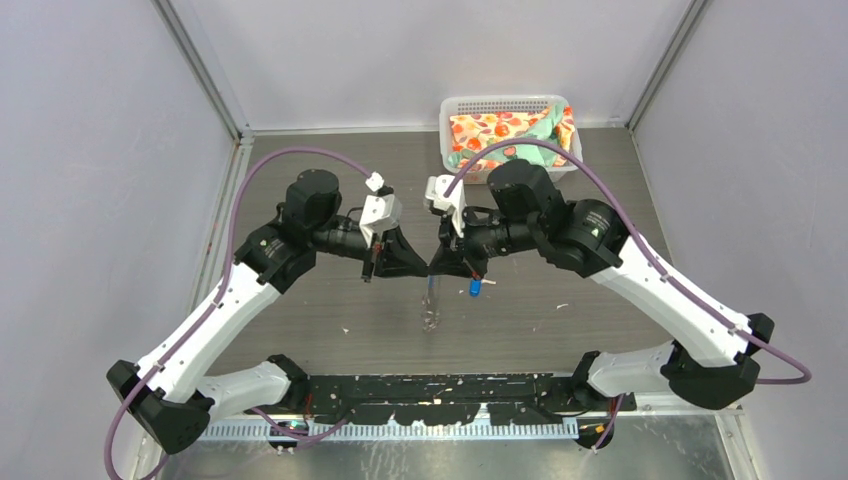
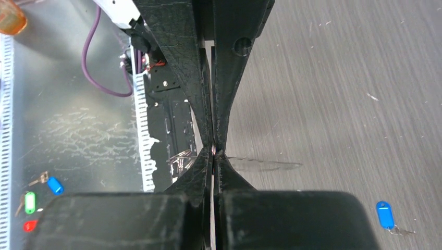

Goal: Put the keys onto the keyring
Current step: Adjust the keyring.

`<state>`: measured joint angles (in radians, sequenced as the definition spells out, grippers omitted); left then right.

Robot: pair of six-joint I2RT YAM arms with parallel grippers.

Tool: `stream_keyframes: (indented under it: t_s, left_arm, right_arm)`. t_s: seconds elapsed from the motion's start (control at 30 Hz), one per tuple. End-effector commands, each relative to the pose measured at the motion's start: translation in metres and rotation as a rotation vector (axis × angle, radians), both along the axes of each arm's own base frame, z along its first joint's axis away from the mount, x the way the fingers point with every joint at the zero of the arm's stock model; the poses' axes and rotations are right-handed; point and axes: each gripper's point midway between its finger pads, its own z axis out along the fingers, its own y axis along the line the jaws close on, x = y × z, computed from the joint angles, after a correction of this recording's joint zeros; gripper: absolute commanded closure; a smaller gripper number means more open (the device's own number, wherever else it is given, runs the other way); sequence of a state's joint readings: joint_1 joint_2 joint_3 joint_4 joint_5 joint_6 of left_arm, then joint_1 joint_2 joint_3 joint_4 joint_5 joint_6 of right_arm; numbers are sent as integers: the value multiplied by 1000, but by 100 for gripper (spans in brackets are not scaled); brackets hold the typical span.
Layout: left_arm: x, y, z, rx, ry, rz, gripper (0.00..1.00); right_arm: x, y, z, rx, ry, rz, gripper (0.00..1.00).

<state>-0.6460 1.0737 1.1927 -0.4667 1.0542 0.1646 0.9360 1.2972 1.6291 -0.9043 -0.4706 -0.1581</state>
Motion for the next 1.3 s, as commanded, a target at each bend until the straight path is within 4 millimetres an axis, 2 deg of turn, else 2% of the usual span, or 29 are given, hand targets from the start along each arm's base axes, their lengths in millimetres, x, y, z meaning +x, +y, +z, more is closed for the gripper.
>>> stream_keyframes:
  t_s: [0.0,0.03,0.1,0.13,0.17,0.23,0.43,0.57,0.67,0.73,0.93,1.1,1.27]
  left_arm:
    - [-5,-4,41,-106,-54,-23,100]
    - [-5,-4,43,-112,-40,-17,93]
    - [-6,-5,46,-120,-16,-11,65]
    - [-8,-4,47,-121,-6,-11,58]
    - [-9,-3,46,-119,-5,-11,51]
    - [-10,2,43,-111,-22,-5,46]
    - [10,10,27,-79,-34,65,54]
    - [15,9,23,-79,-28,71,58]
    - [15,6,30,-109,7,68,61]
    - [14,3,41,-147,30,65,63]
    - [10,-1,62,-208,110,52,63]
    - [-5,1,64,-205,120,-10,65]
    - [-1,1,63,-212,111,21,76]
  right_arm:
    - [19,2,31,165,-129,-104,99]
    - [20,1,35,200,-143,-121,99]
    - [21,-1,44,290,-171,-147,99]
    - [20,-1,47,333,-187,-149,99]
    - [18,-4,55,392,-214,-152,99]
    - [13,-11,66,491,-252,-161,99]
    - [1,-15,79,628,-280,-131,99]
    - [-6,-17,88,722,-278,-118,99]
    - [-8,-18,91,786,-272,-116,99]
    - [-8,-18,91,814,-263,-122,99]
    - [-6,-12,89,880,-237,-118,99]
    - [-2,-10,86,892,-232,-136,99]
    - [-2,-5,82,872,-214,-123,99]
